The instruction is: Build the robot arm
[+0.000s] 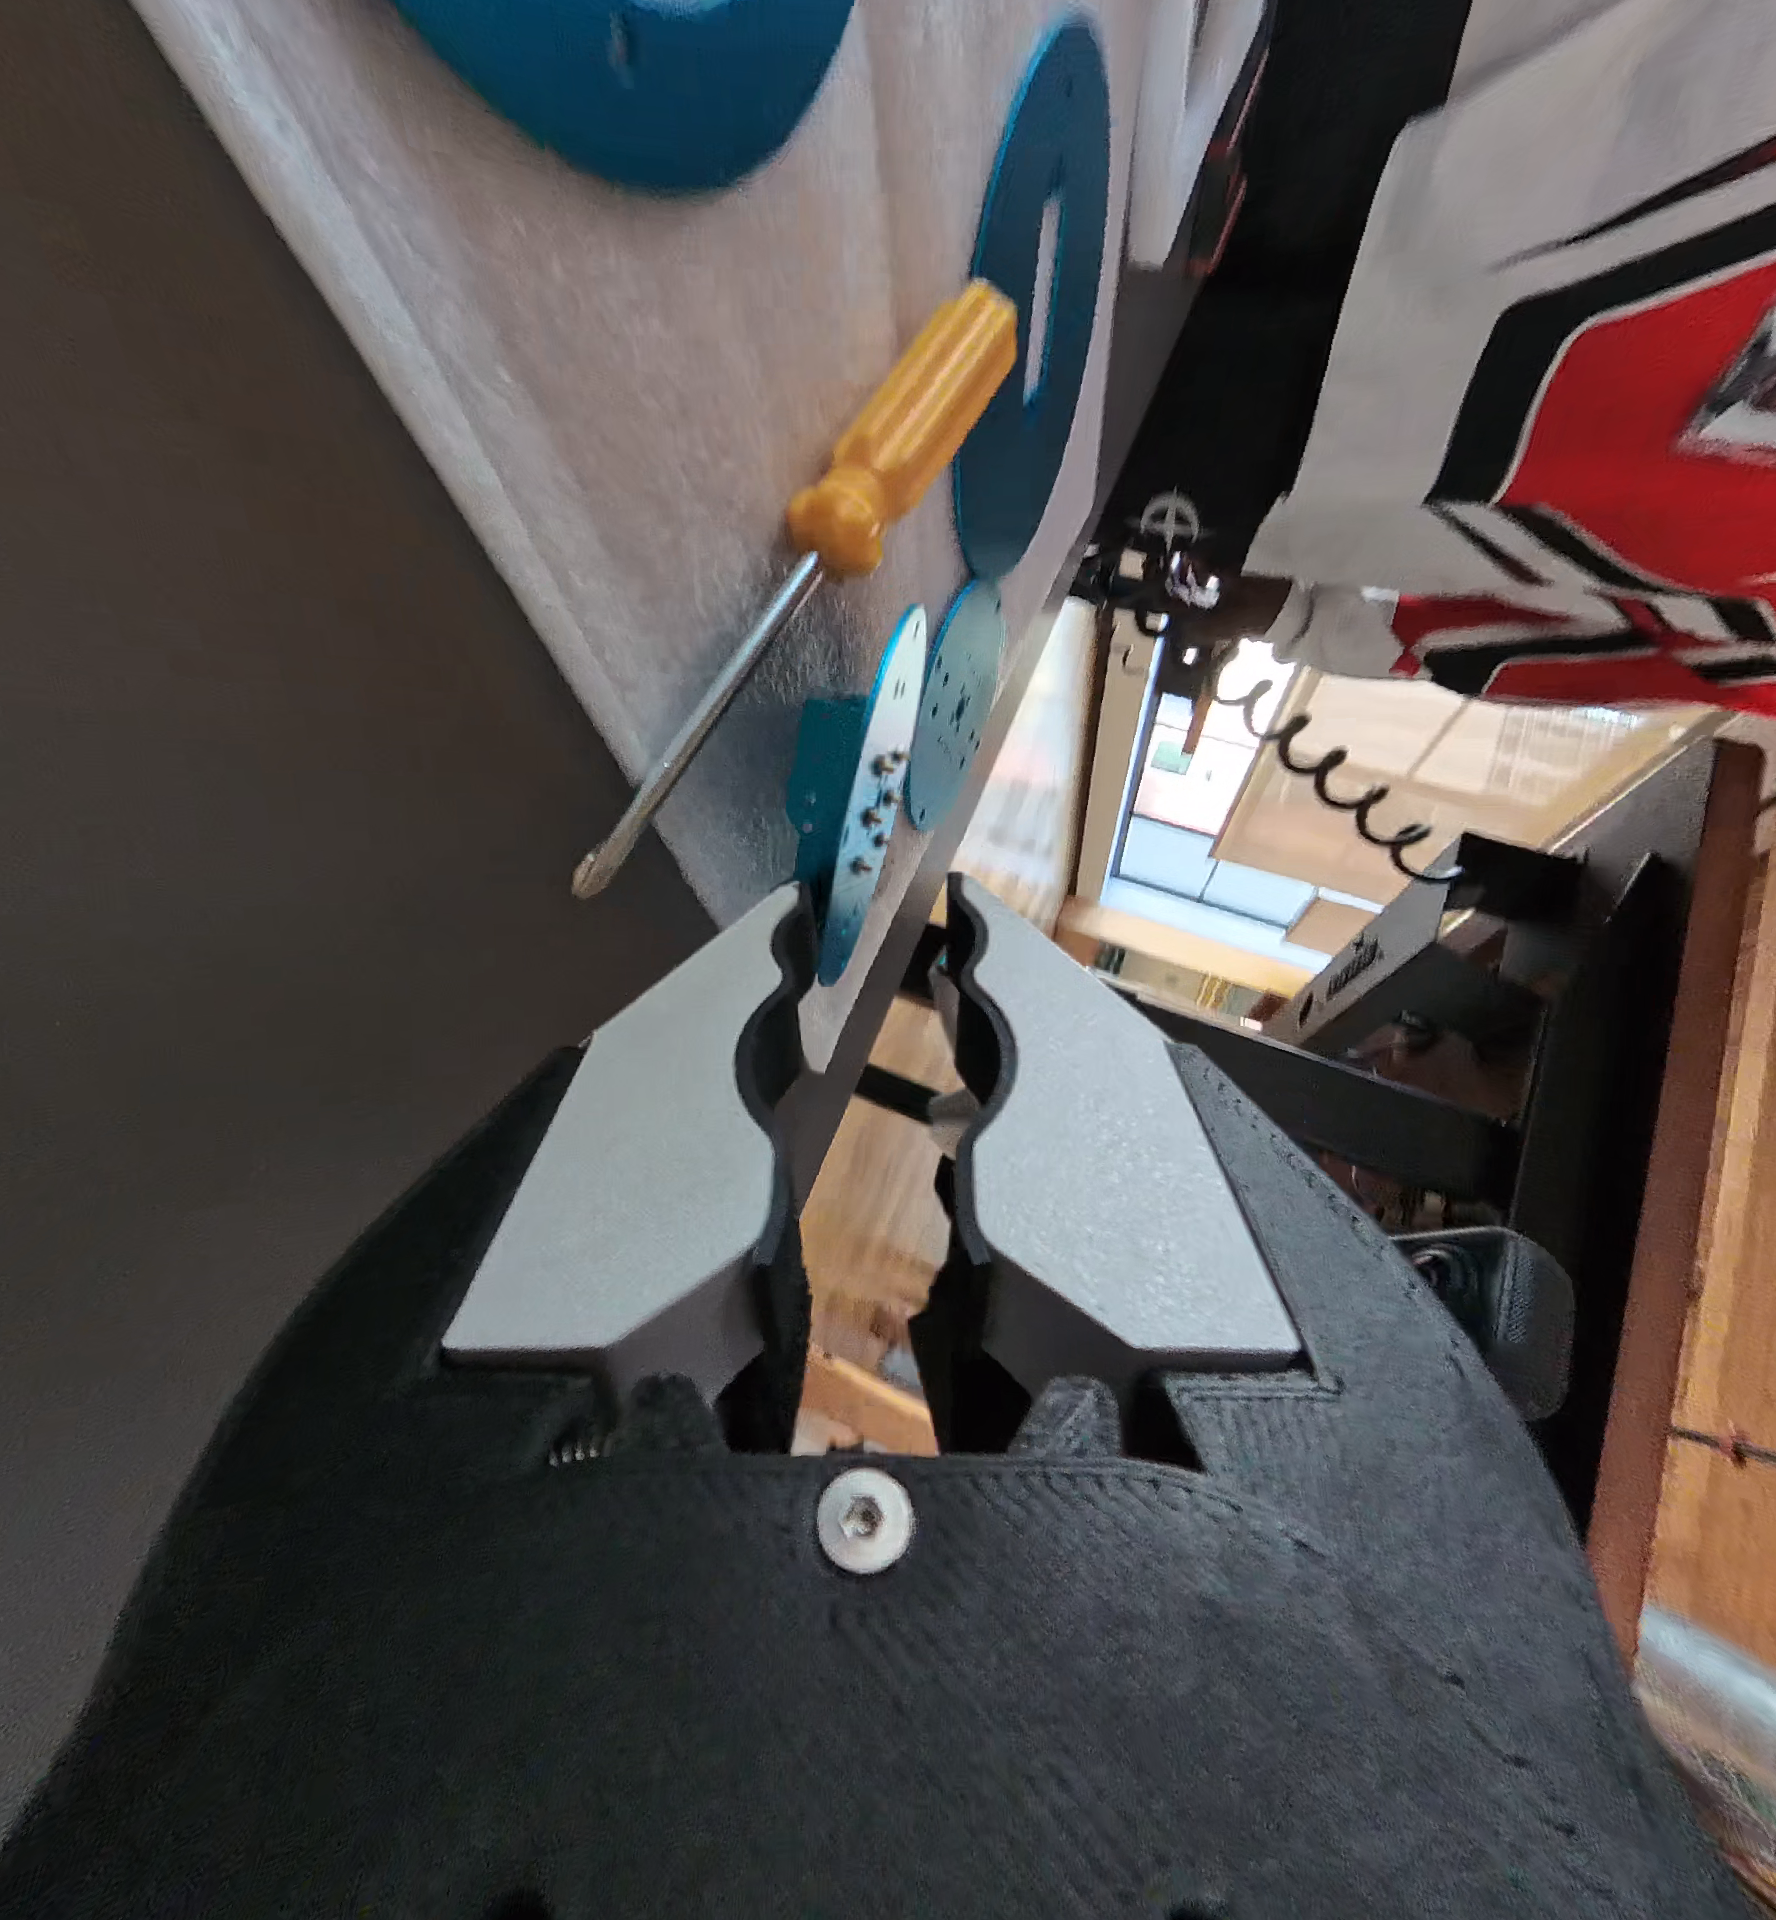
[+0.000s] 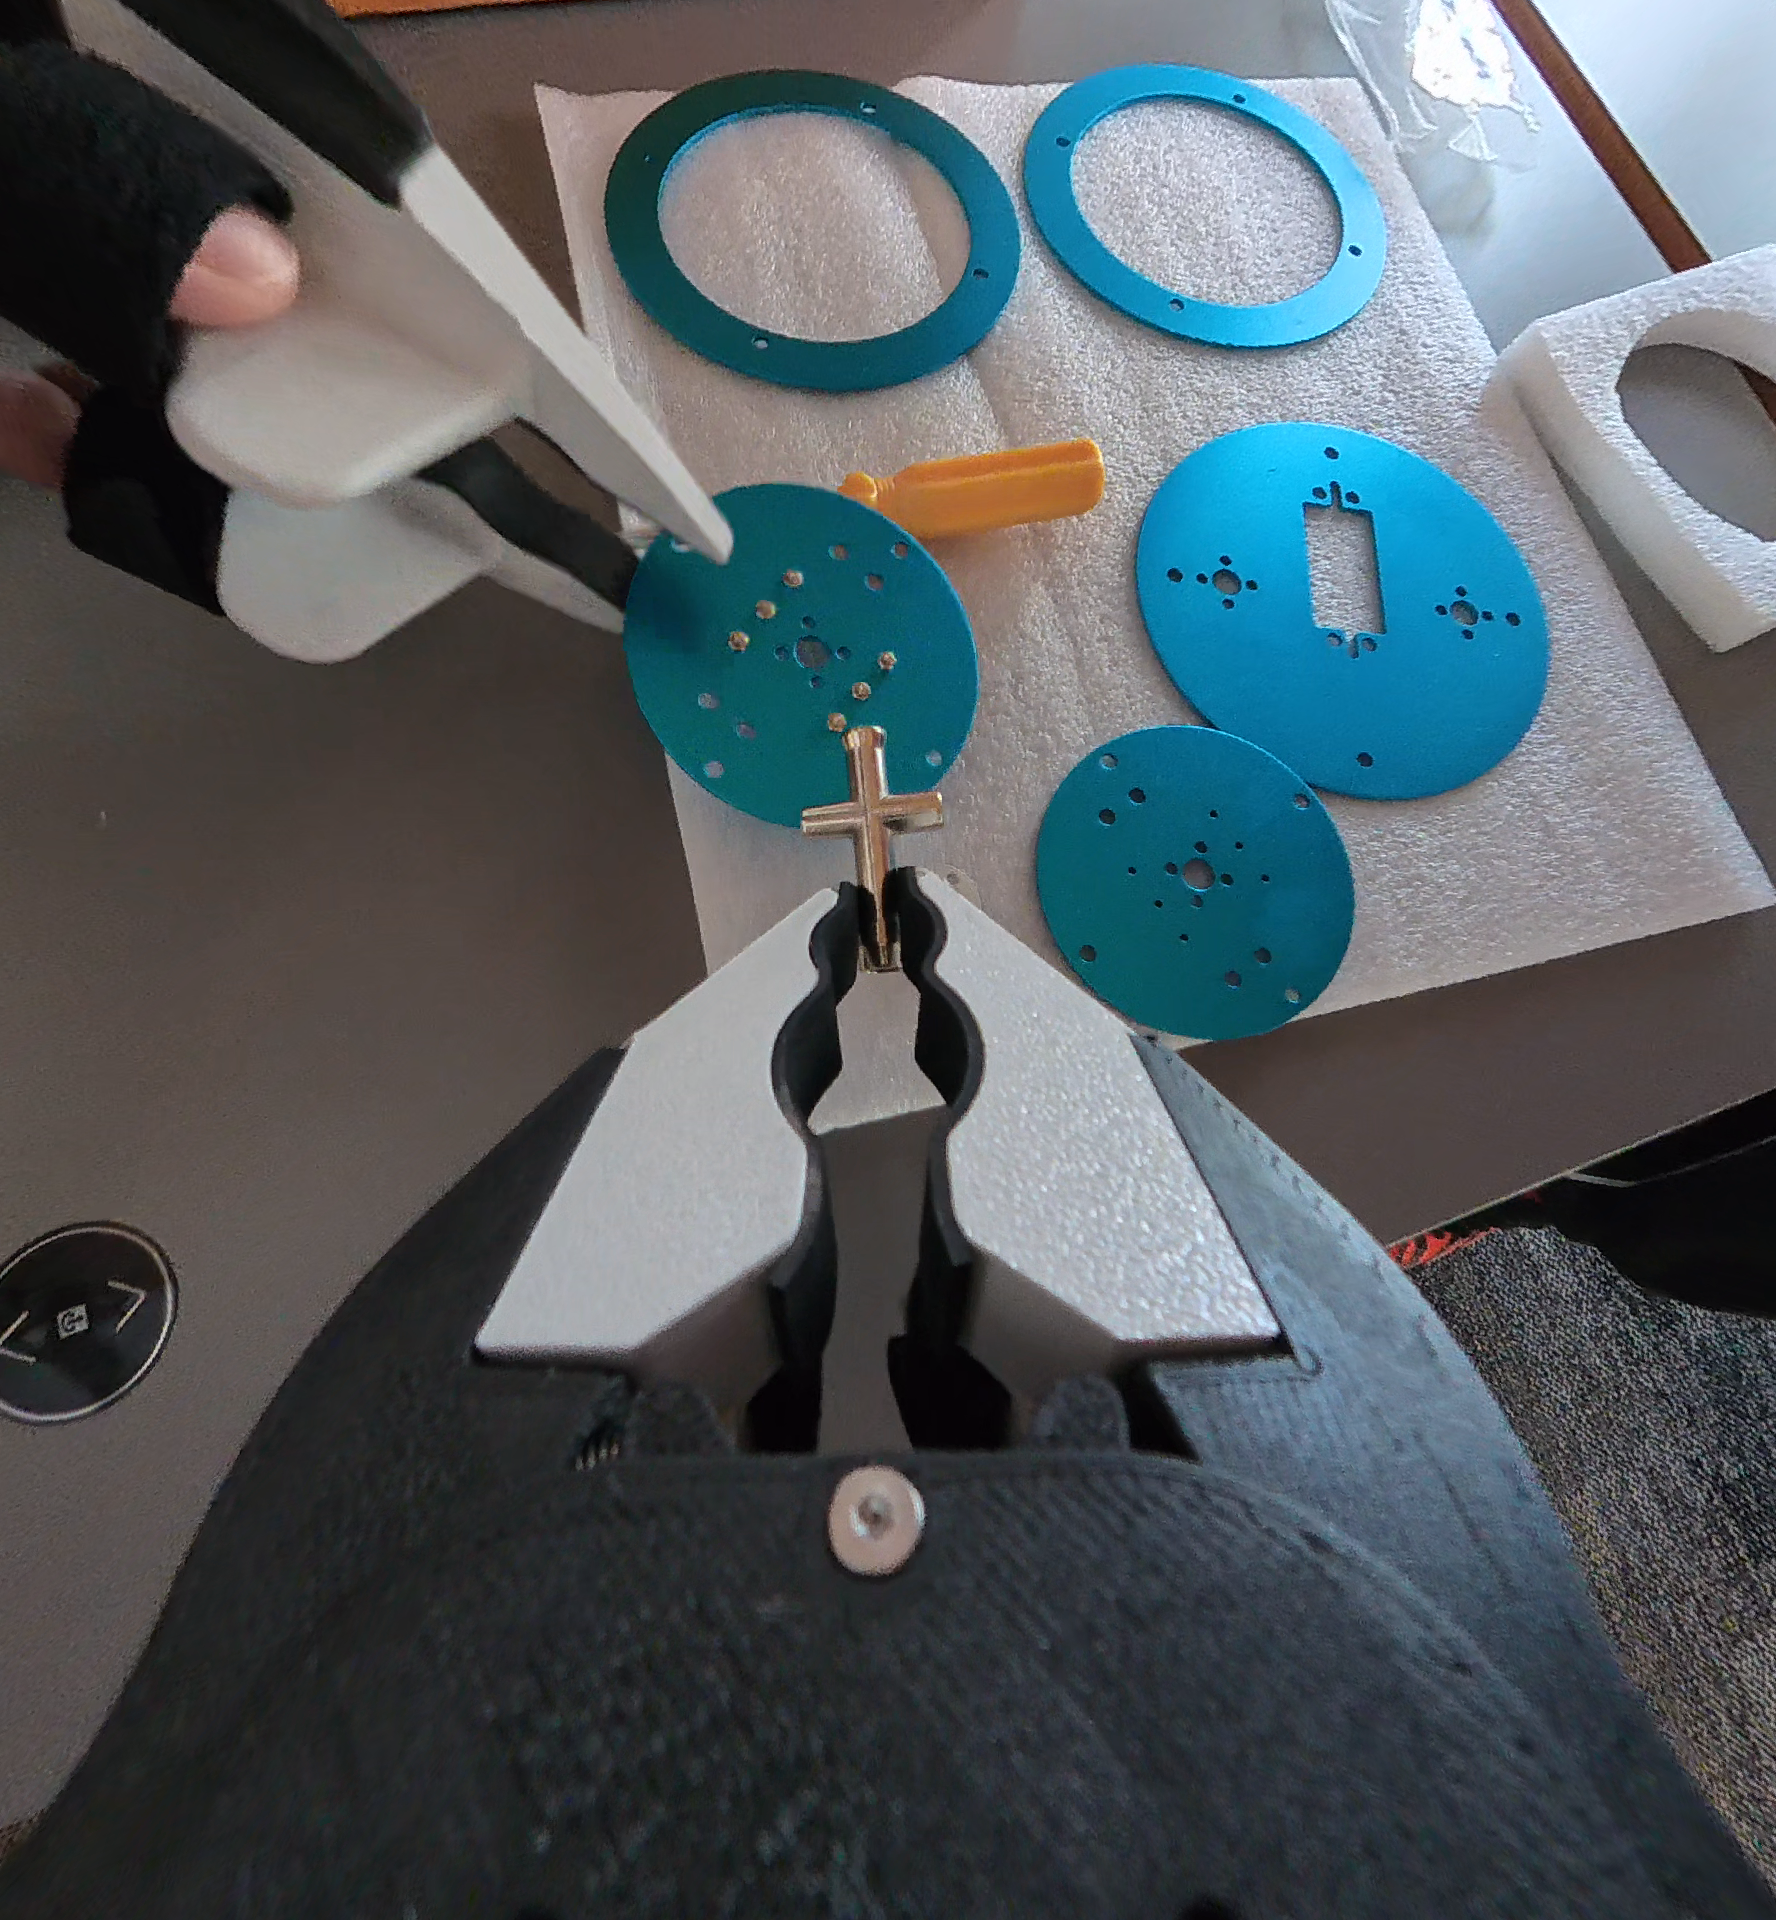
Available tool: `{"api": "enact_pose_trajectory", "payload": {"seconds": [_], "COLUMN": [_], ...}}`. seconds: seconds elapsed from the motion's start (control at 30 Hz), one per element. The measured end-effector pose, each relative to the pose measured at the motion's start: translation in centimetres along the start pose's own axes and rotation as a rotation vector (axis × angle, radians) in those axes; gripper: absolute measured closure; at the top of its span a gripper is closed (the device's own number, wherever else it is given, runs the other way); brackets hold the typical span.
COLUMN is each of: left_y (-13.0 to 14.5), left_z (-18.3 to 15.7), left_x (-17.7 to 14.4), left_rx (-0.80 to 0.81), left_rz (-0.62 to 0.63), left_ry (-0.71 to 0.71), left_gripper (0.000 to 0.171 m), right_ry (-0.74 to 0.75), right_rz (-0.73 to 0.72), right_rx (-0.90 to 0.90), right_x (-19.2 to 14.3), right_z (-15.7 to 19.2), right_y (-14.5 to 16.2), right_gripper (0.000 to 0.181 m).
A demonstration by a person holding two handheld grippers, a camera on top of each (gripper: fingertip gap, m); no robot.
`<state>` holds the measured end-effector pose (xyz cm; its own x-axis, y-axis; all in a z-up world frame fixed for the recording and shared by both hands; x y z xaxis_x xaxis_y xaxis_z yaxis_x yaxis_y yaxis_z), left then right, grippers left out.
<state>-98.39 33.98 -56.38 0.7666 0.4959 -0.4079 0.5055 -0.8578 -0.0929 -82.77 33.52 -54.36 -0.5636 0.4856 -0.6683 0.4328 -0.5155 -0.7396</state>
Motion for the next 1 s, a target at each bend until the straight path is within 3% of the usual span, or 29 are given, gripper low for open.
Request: {"api": "enact_pose_trajectory", "payload": {"seconds": [0.07,0.17,0.37,0.43,0.5,0.57,0.67,0.8,0.9,0.93,1.0], "left_y": [0.2,0.3,0.7,0.8,0.8,0.9,2.1,2.6,0.6,-0.3,-1.7], "left_z": [0.0,0.0,-1.4,-0.4,0.3,0.2,0.1,-2.8,-5.4,-6.1,-7.1], "left_x": [0.4,0.4,1.5,2.0,2.0,1.2,-1.9,-4.5,-3.8,-3.2,-1.6], "left_rx": [0.006,0.059,0.124,0.108,0.069,0.032,0.077,0.335,0.659,0.741,0.834], "left_rz": [0.018,0.005,0.032,0.031,0.020,-0.003,-0.037,-0.047,0.003,0.031,0.119], "left_ry": [0.006,-0.010,0.081,0.026,0.010,0.023,-0.049,0.078,0.119,0.127,0.181], "left_gripper": [0.149,0.171,0.171,0.171,0.165,0.140,0.140,0.160,0.150,0.140,0.141], "right_ry": [0.019,0.022,0.034,0.041,0.049,0.054,0.045,0.003,-0.022,-0.027,-0.006], "right_rz": [-0.011,-0.030,-0.029,-0.029,-0.021,-0.023,-0.035,-0.058,-0.134,-0.165,-0.220], "right_rx": [-0.008,-0.028,-0.046,-0.032,-0.021,-0.029,-0.075,-0.257,-0.409,-0.461,-0.618], "right_x": [-0.3,-0.6,-1.0,-1.3,-1.5,-1.8,-2.2,-1.8,-1.0,-0.7,0.0], "right_z": [-0.2,-0.2,-0.8,-1.1,-1.4,-1.4,-1.0,-0.4,-0.9,-1.1,-1.6], "right_y": [-0.2,-0.4,0.1,0.3,0.5,0.5,0.1,-0.7,-1.7,-2.0,-2.5], "right_gripper": [0.174,0.174,0.174,0.174,0.174,0.174,0.174,0.174,0.174,0.175,0.175]}}
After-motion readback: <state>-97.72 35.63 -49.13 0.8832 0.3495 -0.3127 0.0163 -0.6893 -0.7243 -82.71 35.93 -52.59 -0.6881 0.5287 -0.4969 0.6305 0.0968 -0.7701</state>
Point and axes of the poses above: each gripper's, where its closed fingertips meet, x out along the fingers, y out of its underside, z = x × y across the jaws, the point moved 7 cm from there along -x, back along the fingers, and after that the axes turned 14 degrees about x, right-handed, at the moved point
